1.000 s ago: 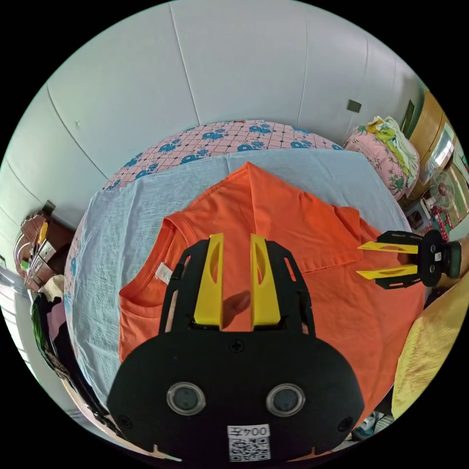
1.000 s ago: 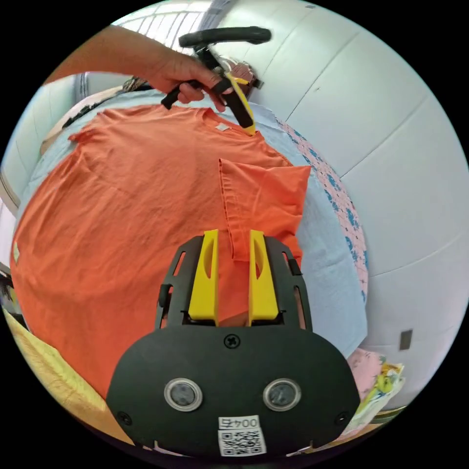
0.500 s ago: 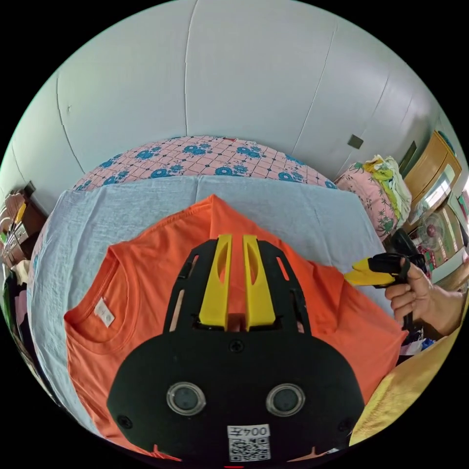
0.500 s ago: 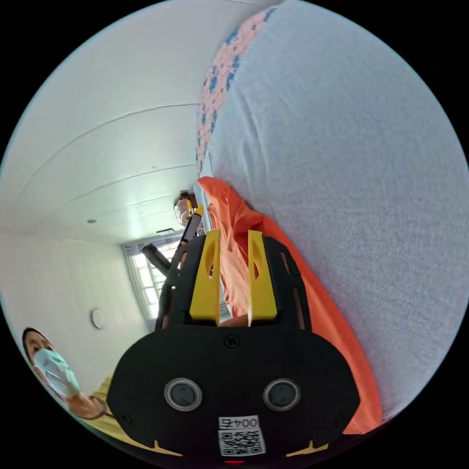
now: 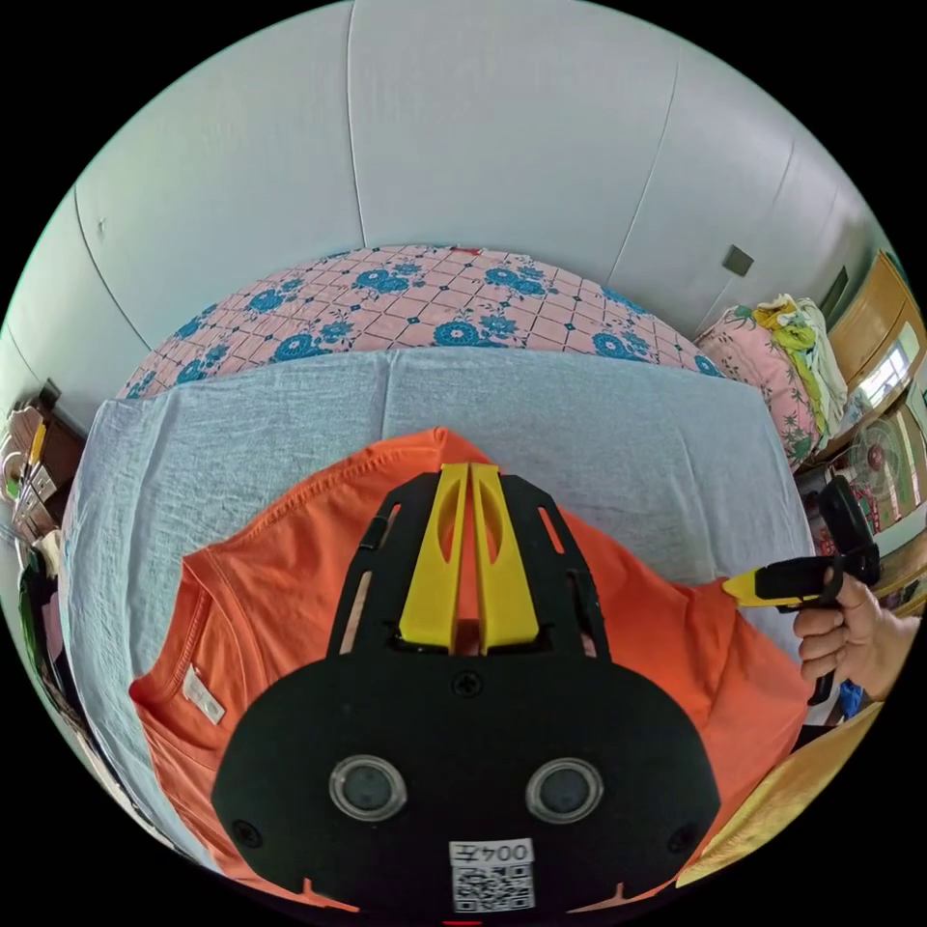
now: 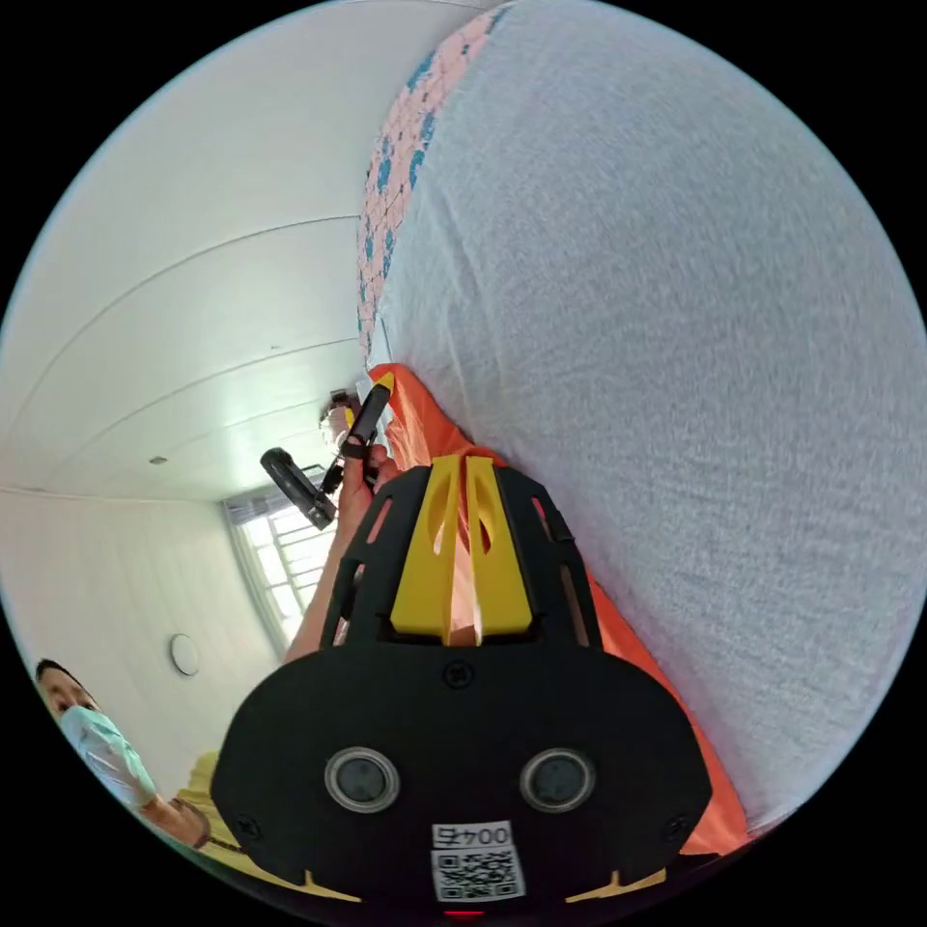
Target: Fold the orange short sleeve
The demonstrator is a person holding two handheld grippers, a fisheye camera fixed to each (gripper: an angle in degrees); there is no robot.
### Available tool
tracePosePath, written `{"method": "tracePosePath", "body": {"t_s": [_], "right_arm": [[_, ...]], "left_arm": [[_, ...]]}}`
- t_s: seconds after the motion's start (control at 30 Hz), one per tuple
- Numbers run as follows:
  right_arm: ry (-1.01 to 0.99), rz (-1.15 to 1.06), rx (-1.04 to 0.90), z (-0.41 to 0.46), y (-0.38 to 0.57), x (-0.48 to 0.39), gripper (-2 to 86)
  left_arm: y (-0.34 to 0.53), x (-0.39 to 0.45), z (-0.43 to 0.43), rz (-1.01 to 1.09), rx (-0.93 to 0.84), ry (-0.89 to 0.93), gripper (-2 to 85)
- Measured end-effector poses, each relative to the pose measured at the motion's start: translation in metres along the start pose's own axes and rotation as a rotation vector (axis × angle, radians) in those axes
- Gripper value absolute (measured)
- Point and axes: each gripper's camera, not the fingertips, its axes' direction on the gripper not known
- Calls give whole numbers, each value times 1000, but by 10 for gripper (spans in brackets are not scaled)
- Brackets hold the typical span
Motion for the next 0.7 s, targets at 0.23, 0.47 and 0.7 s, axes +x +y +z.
{"method": "tracePosePath", "body": {"t_s": [0.23,0.47,0.7], "right_arm": [[179,-199,27,20,15,1,-3],[154,-345,98,15,51,-3,48],[597,-960,20,80,138,-58,74]], "left_arm": [[2,11,3,27,16,-52,8],[4,21,-69,-10,180,-23,17],[101,53,-133,-25,151,-30,11]]}}
